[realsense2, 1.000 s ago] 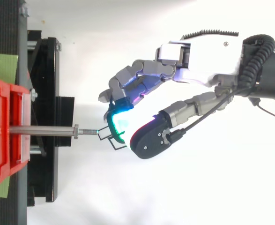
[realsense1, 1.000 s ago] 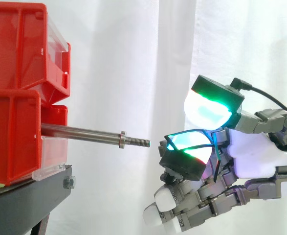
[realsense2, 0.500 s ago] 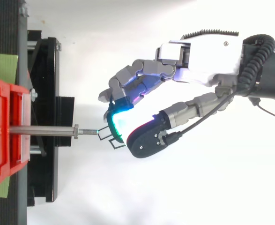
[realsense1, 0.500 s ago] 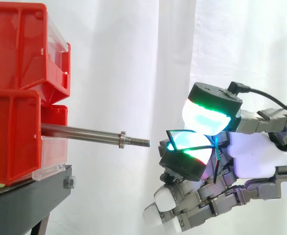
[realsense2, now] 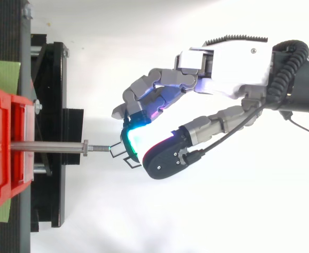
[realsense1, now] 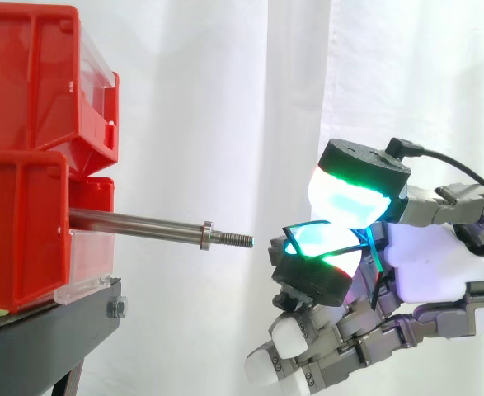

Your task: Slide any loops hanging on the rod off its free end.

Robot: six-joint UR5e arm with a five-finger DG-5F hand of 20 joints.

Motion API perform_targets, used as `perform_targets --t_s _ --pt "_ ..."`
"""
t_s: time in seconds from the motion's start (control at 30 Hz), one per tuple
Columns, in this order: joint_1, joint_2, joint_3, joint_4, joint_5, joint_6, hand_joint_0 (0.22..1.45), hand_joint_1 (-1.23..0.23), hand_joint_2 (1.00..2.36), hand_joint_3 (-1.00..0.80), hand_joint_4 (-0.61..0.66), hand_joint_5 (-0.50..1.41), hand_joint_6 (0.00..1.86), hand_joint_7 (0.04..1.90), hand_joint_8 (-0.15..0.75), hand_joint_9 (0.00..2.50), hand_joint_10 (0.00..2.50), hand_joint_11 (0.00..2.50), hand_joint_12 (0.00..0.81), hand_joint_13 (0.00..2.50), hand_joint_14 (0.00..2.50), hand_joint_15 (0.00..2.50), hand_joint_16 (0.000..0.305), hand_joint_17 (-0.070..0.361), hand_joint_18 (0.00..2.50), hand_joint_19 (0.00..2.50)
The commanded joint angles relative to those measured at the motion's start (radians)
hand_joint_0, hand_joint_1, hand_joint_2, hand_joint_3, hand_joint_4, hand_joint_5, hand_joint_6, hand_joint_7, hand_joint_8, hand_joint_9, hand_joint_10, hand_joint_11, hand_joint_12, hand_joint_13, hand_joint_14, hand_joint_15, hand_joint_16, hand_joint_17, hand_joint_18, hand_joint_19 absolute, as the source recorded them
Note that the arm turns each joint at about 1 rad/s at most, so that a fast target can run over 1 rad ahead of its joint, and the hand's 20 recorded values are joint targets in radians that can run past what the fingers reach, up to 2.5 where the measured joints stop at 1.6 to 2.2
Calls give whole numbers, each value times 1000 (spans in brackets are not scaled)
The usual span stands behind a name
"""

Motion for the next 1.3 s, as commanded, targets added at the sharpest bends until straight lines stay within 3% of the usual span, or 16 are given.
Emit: perform_targets --t_s 0.0,0.37,0.47,0.5,0.63,0.7,0.77,0.87,0.9,1.07,1.27 --pt "2 0 0 -8 15 4 588 -708 1022 -186 23 -186 860 1322 284 915 9 271 253 524 0 0 39 87 411 0" --pt "2 0 0 -34 20 -1 591 -700 1021 -206 47 -187 862 1322 306 920 6 191 236 531 0 0 38 86 377 0" --pt "3 2 1 -88 0 -2 593 -698 1020 -208 52 -187 862 1328 305 916 6 185 238 535 0 0 38 86 375 0" --pt "-6 25 0 -157 -43 -8 594 -698 1020 -211 52 -187 862 1328 306 916 7 186 239 540 0 0 38 86 375 0" --pt "-14 39 0 -175 -57 -15 593 -697 1020 -209 51 -188 862 1326 304 920 7 209 240 541 0 0 39 87 376 0" --pt "-24 74 -17 -214 -74 -22 595 -695 1020 -214 49 -188 863 1324 303 920 7 209 240 542 0 0 38 87 376 0" --pt "-29 120 -94 -223 -71 -19 599 -691 1019 -232 51 -189 863 1325 288 913 9 216 241 543 0 0 39 87 376 0" --pt "-27 158 -144 -190 -51 -16 616 -675 1015 -300 36 -199 857 1291 272 856 7 215 243 547 0 0 39 87 383 0" --pt "-27 163 -149 -180 -29 -13 626 -668 1012 -345 23 -202 855 1260 266 847 7 212 242 549 0 0 39 87 385 1" --pt "-27 163 -149 -180 6 -1 657 -622 1000 -493 -3 -218 839 1221 229 864 9 260 239 572 0 0 39 87 416 0" --pt "-17 163 -149 -155 40 -4 664 -595 1000 -500 -12 -224 835 1199 199 962 13 421 235 602 0 0 39 87 434 9"
